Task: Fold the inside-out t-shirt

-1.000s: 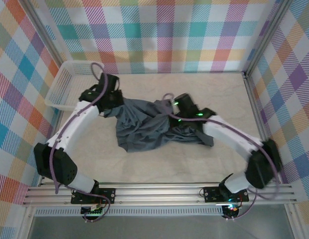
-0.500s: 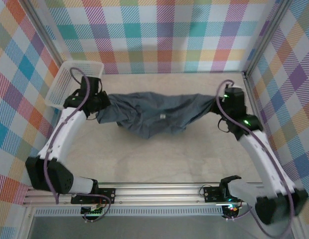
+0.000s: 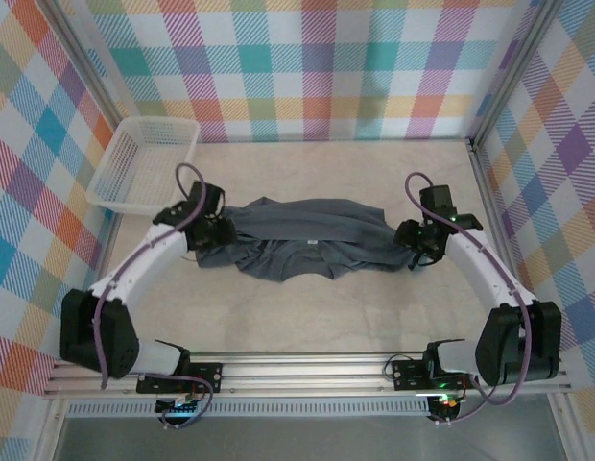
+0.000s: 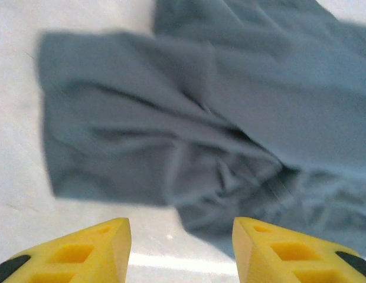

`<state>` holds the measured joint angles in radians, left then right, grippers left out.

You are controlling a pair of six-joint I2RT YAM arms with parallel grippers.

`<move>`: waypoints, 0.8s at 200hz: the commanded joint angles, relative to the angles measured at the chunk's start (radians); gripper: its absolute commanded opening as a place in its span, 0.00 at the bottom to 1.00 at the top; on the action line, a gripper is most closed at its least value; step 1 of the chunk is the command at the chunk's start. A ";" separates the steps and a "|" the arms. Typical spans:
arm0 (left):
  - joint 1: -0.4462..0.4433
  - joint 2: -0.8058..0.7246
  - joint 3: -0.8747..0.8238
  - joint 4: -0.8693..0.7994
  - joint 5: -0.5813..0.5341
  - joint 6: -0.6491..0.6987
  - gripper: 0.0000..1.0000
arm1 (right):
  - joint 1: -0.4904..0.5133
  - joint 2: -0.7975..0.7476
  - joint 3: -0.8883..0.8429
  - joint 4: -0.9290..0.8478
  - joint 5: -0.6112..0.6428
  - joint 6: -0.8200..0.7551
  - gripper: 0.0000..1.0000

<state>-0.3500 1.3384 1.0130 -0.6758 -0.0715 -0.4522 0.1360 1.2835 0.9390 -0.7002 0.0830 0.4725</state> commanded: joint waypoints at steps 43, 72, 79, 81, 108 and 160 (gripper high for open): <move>-0.066 0.006 -0.166 0.073 -0.045 -0.114 0.54 | 0.108 0.169 -0.061 0.069 -0.147 0.082 0.67; -0.060 0.121 -0.123 0.117 -0.054 -0.093 0.62 | 0.108 0.286 -0.015 0.114 -0.098 0.027 0.69; -0.058 0.141 -0.120 0.140 -0.053 -0.100 0.64 | 0.108 0.307 -0.008 0.129 -0.102 0.019 0.68; -0.057 0.147 -0.119 0.145 -0.051 -0.101 0.64 | 0.108 0.313 -0.005 0.131 -0.105 0.018 0.67; -0.049 0.207 -0.125 0.259 -0.019 -0.111 0.65 | 0.108 0.356 0.012 0.150 -0.113 0.015 0.59; -0.035 0.309 -0.100 0.339 -0.048 -0.144 0.58 | 0.108 0.390 0.025 0.148 -0.108 -0.023 0.40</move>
<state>-0.4004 1.6222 0.8864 -0.4030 -0.0990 -0.5732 0.2455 1.6455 0.9379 -0.5568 -0.0273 0.4793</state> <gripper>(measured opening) 0.606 0.441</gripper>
